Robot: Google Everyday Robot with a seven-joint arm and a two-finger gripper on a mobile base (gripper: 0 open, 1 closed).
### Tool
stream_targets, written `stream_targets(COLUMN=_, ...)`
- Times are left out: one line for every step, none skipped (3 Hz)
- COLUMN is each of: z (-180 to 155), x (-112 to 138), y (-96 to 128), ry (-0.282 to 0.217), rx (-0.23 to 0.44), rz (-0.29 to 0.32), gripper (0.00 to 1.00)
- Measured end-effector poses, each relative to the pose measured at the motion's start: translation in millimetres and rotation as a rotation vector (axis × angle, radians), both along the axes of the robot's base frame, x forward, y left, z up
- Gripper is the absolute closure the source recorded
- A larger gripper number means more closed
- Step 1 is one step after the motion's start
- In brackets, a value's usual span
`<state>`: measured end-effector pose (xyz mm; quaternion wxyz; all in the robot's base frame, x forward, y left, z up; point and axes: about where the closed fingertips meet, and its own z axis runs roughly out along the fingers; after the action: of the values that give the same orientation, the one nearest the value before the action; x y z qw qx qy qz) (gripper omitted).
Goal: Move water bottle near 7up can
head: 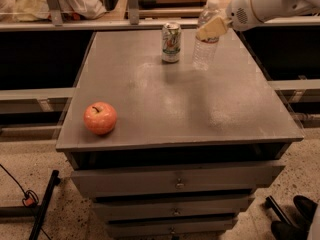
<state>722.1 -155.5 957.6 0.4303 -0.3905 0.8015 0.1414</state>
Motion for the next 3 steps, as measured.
stream_targets(z=0.2, x=15.1, y=13.2, ry=-0.023, rx=-0.022, rz=0.011, gripper=1.00)
stream_targets(z=-3.4, x=26.3, y=21.9, ry=-0.029, rx=-0.044, rz=0.016, gripper=0.83)
stream_targets(z=-9.1, x=34.9, y=24.6, ry=-0.024, rx=-0.040, rz=0.011, gripper=0.59)
